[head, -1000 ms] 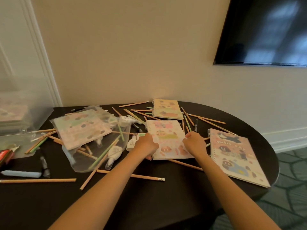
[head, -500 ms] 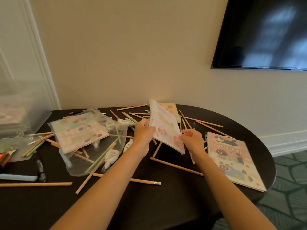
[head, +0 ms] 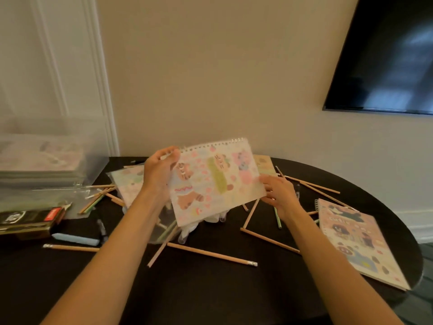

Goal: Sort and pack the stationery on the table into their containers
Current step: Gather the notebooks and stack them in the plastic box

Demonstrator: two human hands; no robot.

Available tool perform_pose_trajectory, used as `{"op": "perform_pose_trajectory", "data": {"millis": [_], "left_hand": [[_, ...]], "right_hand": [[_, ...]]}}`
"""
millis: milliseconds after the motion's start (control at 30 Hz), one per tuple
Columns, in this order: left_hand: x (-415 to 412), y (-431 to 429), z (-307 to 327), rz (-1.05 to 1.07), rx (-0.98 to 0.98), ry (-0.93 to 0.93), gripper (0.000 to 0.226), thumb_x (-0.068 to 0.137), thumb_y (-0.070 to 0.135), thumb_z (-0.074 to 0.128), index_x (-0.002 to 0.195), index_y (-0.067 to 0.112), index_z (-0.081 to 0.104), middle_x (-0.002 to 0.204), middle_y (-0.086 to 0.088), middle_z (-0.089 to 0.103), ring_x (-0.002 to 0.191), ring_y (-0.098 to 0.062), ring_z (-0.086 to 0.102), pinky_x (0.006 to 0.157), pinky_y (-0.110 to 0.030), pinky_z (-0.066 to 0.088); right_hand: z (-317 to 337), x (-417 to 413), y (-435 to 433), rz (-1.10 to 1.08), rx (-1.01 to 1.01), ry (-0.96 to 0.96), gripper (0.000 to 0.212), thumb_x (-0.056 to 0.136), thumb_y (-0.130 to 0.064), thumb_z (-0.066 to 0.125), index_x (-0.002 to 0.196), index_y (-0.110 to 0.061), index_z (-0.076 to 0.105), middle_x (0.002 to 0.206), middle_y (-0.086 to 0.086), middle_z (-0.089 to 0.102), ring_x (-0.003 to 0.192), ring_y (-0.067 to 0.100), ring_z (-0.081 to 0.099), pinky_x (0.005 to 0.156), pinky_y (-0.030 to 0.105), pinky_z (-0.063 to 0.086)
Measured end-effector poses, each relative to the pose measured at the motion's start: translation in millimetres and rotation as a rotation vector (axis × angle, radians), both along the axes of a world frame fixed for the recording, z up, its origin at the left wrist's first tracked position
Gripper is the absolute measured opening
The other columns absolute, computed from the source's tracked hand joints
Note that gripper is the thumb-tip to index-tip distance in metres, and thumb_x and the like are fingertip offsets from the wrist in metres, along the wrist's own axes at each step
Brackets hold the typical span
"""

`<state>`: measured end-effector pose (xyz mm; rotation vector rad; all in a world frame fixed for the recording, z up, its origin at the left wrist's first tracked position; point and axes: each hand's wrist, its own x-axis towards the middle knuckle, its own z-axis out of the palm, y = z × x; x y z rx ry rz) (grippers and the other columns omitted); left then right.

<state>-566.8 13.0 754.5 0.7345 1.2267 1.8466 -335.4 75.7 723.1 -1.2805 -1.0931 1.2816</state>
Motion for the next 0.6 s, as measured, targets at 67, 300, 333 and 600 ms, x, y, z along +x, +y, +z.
{"op": "perform_pose_trajectory", "data": {"millis": [67,300,333,600], "left_hand": [[-18,-4,-3,0.0,-0.044,0.048,0.004,0.092,0.016,0.058,0.09,0.016,0.061,0.092,-0.006,0.065,0.083,-0.02,0.063,0.075,-0.036,0.052],[-59,1,-7,0.047,-0.234,0.48,0.031,0.099,0.019,0.043,0.129,0.012,0.048,0.113,-0.006,0.055,0.099,-0.021,0.053,0.077,-0.03,0.043],[-65,1,-10,0.055,-0.276,0.553,0.035,0.099,0.017,0.039,0.134,0.012,0.043,0.117,-0.008,0.054,0.096,-0.021,0.054,0.073,-0.029,0.045],[-85,-20,-56,-0.416,-0.875,1.704,0.096,0.08,0.053,0.062,0.149,0.024,0.002,0.153,-0.011,0.011,0.14,-0.035,0.014,0.113,-0.045,0.022]], "right_hand": [[4,-10,-8,0.18,-0.014,-0.008,0.028,0.09,-0.02,0.056,0.116,-0.008,0.054,0.097,0.008,0.068,0.087,0.023,0.065,0.07,0.03,0.052],[19,-47,-23,0.367,0.053,0.063,0.029,0.09,-0.007,0.056,0.118,-0.015,0.053,0.097,0.007,0.071,0.073,0.019,0.071,0.052,0.028,0.056],[18,-50,-22,0.316,0.046,0.124,0.034,0.09,-0.003,0.055,0.122,-0.014,0.051,0.099,0.008,0.069,0.075,0.021,0.07,0.052,0.029,0.056],[12,-34,-29,0.29,-0.165,0.187,0.035,0.087,0.006,0.05,0.121,-0.003,0.049,0.092,0.013,0.067,0.067,0.025,0.07,0.051,0.033,0.058]]}}
